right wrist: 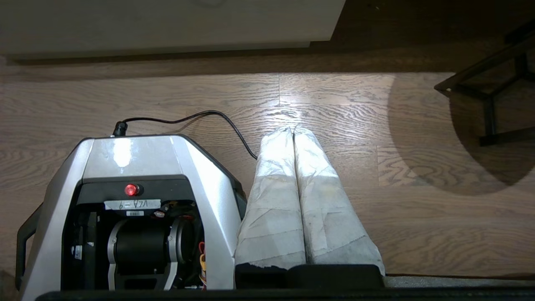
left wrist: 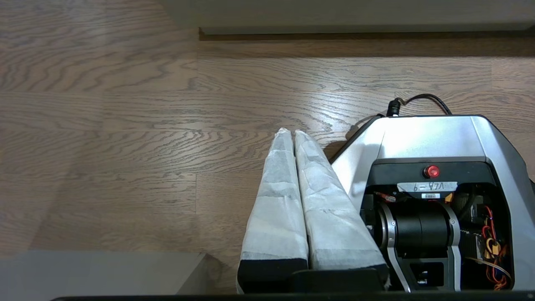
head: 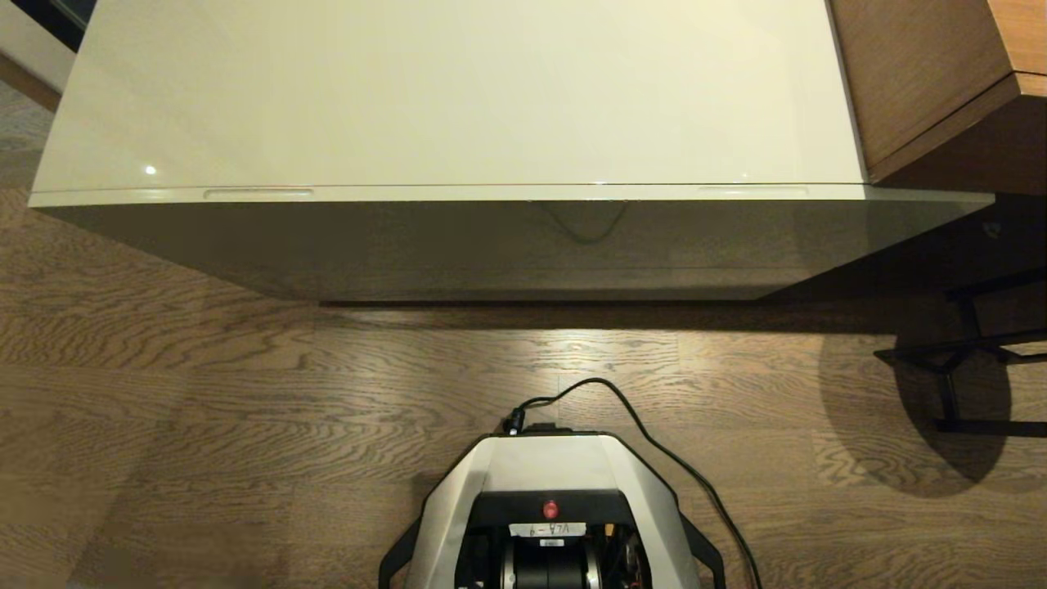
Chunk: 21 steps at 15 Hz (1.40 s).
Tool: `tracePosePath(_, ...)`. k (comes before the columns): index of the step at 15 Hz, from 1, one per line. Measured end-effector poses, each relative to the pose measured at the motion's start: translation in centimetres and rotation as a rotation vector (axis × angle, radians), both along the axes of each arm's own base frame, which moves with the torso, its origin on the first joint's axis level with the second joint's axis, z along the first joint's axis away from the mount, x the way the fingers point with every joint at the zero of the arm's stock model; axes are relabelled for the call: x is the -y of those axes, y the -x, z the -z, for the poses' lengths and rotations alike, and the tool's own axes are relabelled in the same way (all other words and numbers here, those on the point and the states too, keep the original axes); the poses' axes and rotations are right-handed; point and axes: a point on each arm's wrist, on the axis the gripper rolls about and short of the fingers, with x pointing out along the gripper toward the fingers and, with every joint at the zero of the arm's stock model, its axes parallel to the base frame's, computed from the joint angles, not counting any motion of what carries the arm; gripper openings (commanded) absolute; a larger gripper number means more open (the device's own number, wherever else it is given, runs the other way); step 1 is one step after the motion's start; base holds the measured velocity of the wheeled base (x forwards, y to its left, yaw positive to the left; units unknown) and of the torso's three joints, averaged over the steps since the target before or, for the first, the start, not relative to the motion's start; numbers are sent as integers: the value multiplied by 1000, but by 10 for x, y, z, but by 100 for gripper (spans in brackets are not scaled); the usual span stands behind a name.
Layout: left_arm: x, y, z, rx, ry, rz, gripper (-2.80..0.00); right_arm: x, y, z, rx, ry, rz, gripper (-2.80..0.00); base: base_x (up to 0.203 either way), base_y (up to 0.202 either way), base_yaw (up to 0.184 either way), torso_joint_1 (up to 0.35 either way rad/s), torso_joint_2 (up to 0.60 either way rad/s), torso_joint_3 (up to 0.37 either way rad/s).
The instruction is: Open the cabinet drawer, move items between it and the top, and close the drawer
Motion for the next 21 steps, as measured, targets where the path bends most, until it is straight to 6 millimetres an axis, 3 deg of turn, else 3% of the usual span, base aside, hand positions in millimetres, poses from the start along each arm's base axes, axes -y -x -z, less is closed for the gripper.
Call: tracePosePath(21,0,0,0,0,0,2,-280,0,0,0,0,1,1,-280,0,0,0,0,0,0)
